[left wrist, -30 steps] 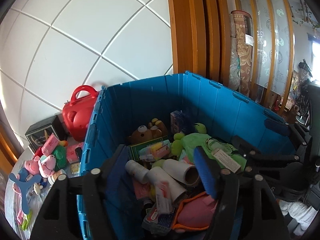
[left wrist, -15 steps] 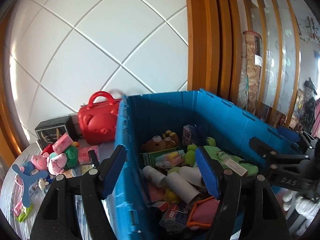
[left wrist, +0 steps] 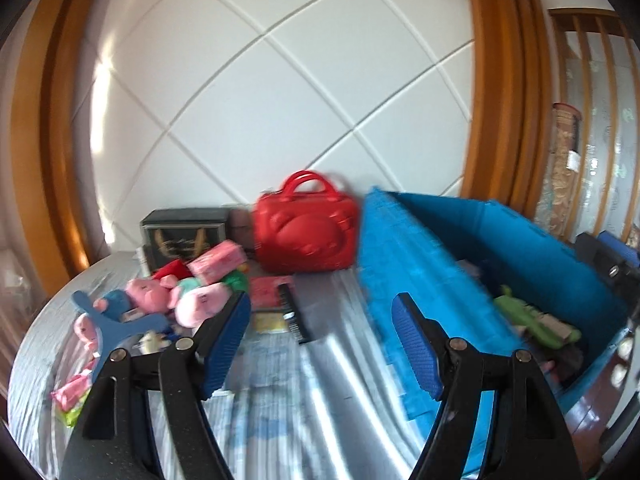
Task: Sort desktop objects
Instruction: 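Withdraw both grippers from the bin back to the pile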
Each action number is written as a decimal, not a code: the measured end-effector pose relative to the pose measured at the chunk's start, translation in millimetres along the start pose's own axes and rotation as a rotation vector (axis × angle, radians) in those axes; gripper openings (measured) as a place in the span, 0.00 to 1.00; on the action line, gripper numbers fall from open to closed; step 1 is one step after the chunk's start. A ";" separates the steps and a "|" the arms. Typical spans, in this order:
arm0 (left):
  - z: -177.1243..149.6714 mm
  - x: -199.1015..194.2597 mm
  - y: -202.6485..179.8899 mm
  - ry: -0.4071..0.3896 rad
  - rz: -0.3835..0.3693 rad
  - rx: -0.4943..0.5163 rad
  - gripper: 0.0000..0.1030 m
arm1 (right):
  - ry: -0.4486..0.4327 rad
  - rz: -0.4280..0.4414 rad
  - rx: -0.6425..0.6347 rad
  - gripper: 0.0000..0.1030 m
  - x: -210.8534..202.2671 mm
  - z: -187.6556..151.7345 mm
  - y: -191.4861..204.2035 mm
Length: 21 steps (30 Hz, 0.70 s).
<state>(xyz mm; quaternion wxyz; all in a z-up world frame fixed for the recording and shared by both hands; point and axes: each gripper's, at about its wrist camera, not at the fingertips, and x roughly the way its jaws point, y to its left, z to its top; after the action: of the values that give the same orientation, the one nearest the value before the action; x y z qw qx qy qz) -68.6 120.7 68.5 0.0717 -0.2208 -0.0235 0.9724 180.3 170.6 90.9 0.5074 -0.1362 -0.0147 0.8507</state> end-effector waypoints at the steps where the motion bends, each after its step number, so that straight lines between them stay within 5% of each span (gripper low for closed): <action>1: -3.4 1.5 21.7 0.015 0.020 -0.011 0.71 | 0.003 0.013 0.002 1.00 4.2 0.6 13.2; 9: -44.4 11.4 185.8 0.152 0.211 -0.092 0.71 | 0.033 0.098 -0.030 1.00 41.0 2.3 118.0; 17: -109.2 33.4 336.7 0.359 0.380 -0.123 0.71 | 0.206 0.092 -0.064 1.00 117.2 -29.7 172.1; 21: -140.8 63.5 388.1 0.475 0.363 -0.124 0.71 | 0.283 0.042 -0.085 1.00 151.8 -48.1 179.6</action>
<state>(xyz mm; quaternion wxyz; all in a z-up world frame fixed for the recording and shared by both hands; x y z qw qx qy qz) -114.4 -251.5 -115.5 -0.1133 -0.4465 -0.0254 0.8872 -30.1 209.8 -17.6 0.4803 -0.2762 0.0238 0.8321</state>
